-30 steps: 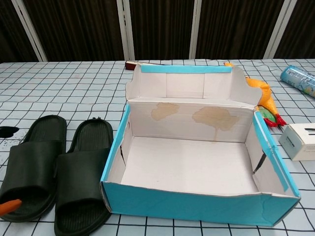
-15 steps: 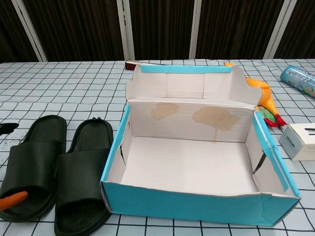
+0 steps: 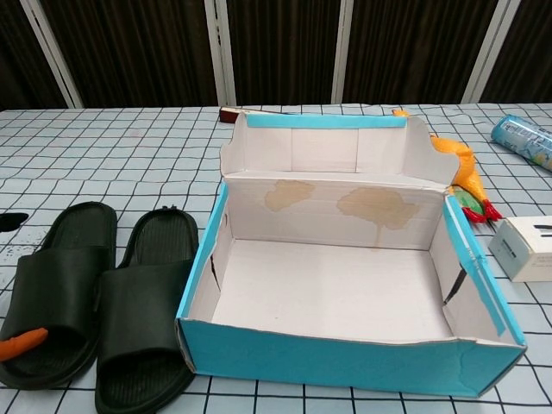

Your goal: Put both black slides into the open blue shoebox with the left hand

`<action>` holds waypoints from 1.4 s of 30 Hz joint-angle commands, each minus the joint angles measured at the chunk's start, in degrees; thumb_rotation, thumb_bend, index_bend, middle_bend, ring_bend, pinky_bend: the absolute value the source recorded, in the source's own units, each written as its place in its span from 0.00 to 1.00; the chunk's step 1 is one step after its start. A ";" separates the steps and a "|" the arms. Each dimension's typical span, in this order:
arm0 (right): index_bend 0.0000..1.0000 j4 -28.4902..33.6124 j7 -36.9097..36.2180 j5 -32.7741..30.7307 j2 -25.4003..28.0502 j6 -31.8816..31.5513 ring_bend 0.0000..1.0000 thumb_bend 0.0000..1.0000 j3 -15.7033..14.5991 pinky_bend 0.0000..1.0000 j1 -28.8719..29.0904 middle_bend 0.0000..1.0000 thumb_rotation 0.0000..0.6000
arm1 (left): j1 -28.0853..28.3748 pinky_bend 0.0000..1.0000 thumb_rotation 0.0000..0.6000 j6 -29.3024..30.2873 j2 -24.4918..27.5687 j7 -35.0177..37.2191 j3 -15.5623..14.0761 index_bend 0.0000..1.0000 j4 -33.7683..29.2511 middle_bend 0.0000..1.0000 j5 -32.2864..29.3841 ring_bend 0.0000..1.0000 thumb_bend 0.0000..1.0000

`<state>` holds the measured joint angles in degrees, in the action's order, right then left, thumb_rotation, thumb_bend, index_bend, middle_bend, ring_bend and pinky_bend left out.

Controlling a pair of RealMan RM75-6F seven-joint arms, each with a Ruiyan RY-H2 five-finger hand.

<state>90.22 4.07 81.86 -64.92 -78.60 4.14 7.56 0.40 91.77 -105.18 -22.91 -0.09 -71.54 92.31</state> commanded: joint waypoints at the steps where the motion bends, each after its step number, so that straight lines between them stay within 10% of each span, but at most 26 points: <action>1: 0.13 0.02 0.23 -0.17 -0.06 0.31 0.24 0.23 0.00 0.20 0.14 0.21 1.00 | 0.31 0.00 0.63 -0.66 -0.24 -0.19 0.64 0.08 0.38 0.10 -0.93 0.01 0.03; 42: 0.13 0.46 1.81 -1.79 -0.33 1.72 0.25 0.23 0.01 0.20 0.83 0.21 1.00 | 3.75 0.00 0.64 -4.50 -2.48 -0.47 2.54 0.18 4.96 0.22 -4.76 0.01 0.10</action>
<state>90.68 5.87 80.07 -65.25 -76.88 4.15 8.39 4.11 87.30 -107.63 -23.39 2.42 -66.60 87.57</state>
